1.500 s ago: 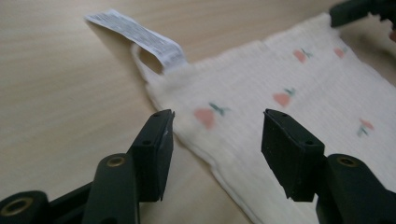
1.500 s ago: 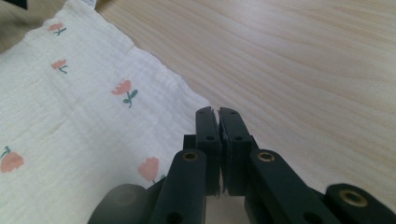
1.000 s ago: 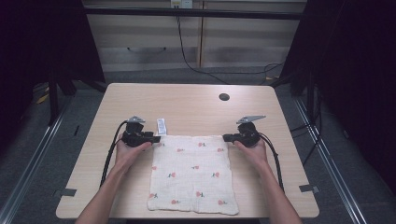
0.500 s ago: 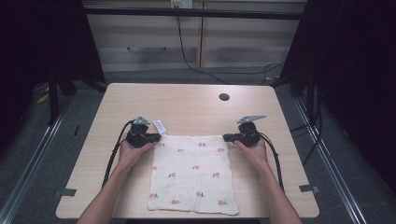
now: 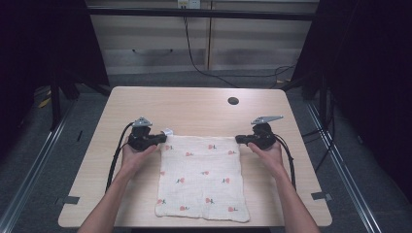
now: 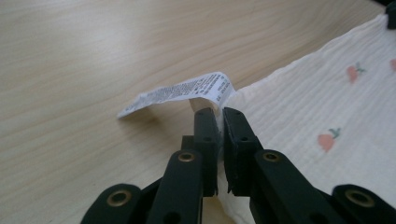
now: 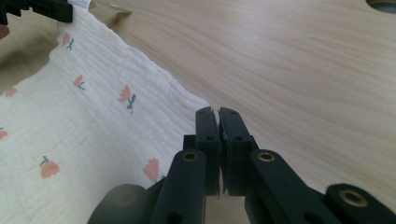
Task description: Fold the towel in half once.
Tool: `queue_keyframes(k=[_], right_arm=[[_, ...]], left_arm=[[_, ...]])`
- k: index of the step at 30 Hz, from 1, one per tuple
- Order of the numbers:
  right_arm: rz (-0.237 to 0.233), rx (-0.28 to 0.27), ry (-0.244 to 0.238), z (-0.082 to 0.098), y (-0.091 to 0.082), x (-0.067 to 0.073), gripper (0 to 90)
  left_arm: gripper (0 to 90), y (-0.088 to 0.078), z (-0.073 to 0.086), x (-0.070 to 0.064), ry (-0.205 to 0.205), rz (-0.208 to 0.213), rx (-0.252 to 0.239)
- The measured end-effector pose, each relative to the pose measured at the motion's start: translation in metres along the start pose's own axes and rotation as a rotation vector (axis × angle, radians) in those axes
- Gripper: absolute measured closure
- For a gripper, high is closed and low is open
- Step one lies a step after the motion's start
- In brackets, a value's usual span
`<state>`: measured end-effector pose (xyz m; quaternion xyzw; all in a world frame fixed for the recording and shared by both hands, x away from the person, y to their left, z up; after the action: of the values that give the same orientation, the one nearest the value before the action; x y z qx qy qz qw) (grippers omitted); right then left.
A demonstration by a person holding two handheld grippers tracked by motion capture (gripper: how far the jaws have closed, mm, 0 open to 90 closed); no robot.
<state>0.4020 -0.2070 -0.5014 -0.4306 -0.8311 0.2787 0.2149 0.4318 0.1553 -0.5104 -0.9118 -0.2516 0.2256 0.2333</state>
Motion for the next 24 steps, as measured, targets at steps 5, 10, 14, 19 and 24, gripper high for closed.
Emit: queue_keyframes(k=[5, 10, 14, 19, 24], right_arm=[[0.007, -0.018, -0.010, -0.008, -0.008, 0.000, 87.6], [0.005, -0.030, -0.004, -0.013, -0.014, -0.001, 87.7], [-0.001, -0.055, -0.004, -0.020, -0.020, -0.001, 87.7], [0.001, -0.080, 0.005, -0.032, -0.026, -0.002, 87.7], [0.005, -0.100, -0.004, -0.045, -0.031, -0.002, 87.7]], left_arm=[[85.0, -0.009, -0.008, -0.004, -0.014, 0.037, -0.051], [85.0, -0.016, -0.017, -0.007, -0.009, 0.046, -0.082], [85.0, -0.022, -0.026, -0.010, 0.002, 0.047, -0.104], [85.0, -0.029, -0.039, -0.010, 0.007, 0.045, -0.128], [84.9, -0.034, -0.056, -0.010, 0.019, 0.051, -0.180]])
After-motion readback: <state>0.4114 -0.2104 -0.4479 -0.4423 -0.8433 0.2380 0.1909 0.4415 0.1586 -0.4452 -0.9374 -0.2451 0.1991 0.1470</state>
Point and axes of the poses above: each handheld gripper's, and its own axes: y roughly forward along the jaws, z roughly out of its underside, x roughly to its left, the point moved 5 cm from there along y, roughly forward along the jaws, and after that the axes turned 9 degrees about z, right-handed, at the moved point
